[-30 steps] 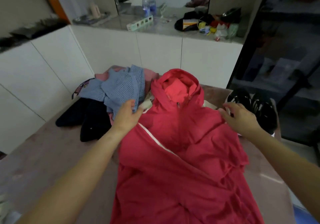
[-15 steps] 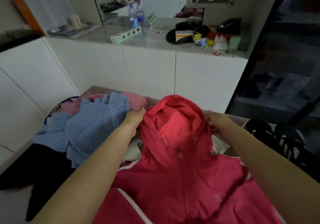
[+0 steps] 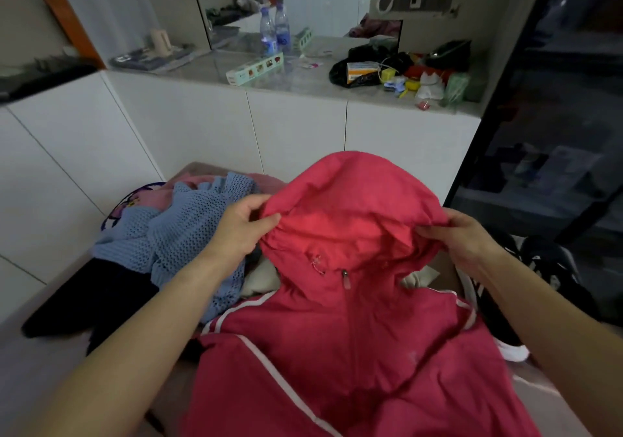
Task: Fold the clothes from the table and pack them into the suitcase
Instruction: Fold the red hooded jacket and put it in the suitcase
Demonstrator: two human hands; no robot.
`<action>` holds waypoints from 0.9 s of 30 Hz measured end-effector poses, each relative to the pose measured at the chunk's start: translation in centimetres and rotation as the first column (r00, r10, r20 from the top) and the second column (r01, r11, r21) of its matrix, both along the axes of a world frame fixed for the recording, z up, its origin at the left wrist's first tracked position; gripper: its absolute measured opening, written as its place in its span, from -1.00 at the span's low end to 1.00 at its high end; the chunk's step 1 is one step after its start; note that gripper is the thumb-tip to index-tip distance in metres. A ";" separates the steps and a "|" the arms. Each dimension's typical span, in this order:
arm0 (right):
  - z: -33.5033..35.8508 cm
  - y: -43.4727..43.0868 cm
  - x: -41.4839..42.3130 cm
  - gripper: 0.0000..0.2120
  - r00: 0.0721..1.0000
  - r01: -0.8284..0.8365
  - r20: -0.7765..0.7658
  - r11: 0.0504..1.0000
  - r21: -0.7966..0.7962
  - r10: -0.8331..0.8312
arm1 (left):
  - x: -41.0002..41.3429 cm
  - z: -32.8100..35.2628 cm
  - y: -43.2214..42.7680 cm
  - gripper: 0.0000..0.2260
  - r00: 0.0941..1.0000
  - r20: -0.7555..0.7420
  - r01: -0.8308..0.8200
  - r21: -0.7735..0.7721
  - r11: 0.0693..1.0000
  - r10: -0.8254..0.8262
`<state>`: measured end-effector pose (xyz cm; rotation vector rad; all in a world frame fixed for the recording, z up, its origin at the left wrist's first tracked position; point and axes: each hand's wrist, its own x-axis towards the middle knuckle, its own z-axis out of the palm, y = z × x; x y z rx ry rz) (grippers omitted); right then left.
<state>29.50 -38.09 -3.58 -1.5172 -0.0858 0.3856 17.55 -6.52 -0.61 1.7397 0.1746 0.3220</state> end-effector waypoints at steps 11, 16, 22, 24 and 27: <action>-5.9 -9.4 -13.4 -0.41 0.804 -0.100 0.465 0.855 -0.509 0.371 | -16.9 -6.6 -2.2 -0.50 0.934 -0.031 0.174 0.909 0.378 -0.356; -9.0 -10.6 -14.9 -0.42 0.623 0.040 0.508 0.625 -0.779 0.594 | -19.3 -10.2 -1.7 -0.58 0.901 -0.187 0.246 0.964 0.104 -0.392; -5.5 -6.9 -11.8 -0.61 0.703 0.054 0.542 0.725 -0.687 0.461 | -14.3 -6.7 -4.1 -0.49 0.985 0.046 0.025 0.918 0.397 -0.168; -4.6 -4.7 -10.5 -0.36 0.719 0.027 0.409 0.565 -0.825 0.562 | -11.2 -6.4 -4.4 -0.28 0.996 -0.079 0.088 0.906 0.415 -0.040; -4.1 -2.0 -8.9 0.01 0.733 -0.116 0.083 0.244 -0.963 0.675 | -7.9 -6.4 -3.7 -0.02 0.919 -0.383 0.320 0.861 0.395 0.091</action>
